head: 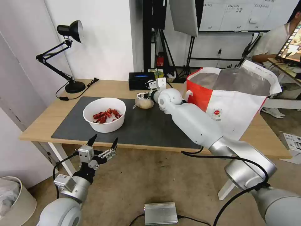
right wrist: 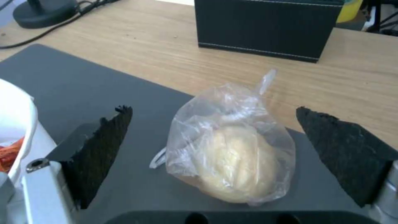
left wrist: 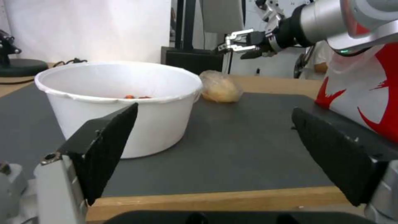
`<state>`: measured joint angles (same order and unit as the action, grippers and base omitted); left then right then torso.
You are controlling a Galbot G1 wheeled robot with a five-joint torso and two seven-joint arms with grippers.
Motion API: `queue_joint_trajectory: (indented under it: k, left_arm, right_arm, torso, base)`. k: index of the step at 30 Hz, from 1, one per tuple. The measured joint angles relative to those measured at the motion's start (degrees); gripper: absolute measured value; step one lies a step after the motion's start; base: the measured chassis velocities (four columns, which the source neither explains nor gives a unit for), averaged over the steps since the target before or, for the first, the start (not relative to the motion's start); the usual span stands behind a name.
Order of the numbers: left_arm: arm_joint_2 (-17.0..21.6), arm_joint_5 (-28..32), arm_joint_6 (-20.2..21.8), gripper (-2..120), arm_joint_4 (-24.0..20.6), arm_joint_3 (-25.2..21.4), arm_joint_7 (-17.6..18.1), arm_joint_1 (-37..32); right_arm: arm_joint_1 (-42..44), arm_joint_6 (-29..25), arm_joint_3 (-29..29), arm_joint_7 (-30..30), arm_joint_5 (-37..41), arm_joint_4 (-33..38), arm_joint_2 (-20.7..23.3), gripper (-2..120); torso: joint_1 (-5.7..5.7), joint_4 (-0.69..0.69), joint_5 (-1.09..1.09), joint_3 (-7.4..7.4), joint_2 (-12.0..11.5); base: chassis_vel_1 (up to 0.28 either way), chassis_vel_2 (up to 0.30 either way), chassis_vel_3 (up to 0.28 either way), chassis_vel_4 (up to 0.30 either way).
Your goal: Pick up the trash from the table and place it into the takeout bag.
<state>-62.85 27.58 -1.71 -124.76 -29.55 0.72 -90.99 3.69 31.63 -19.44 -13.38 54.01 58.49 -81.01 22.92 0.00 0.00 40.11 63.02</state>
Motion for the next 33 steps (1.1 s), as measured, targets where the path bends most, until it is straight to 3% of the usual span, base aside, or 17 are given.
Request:
queue_joint_trajectory:
  k: [10,33]
  left_arm:
    - [0.2,0.0,-0.1,100,0.4,0.2,0.0,0.1]
    - [-0.4,-0.2,-0.2,100,0.7,1.4,0.0,0.2]
  right_arm:
    - [-0.8,0.0,-0.1,1.1,-1.4,-3.0,-1.6,100]
    - [-0.9,-1.3,3.4,11.3,-11.3,-14.5,-5.3,100]
  torso:
    - [0.0,0.0,0.0,0.0,0.0]
    - [0.0,0.0,0.0,0.0,0.0]
  base:
    - [0.0,0.0,0.0,0.0]
    - [0.0,0.0,0.0,0.0]
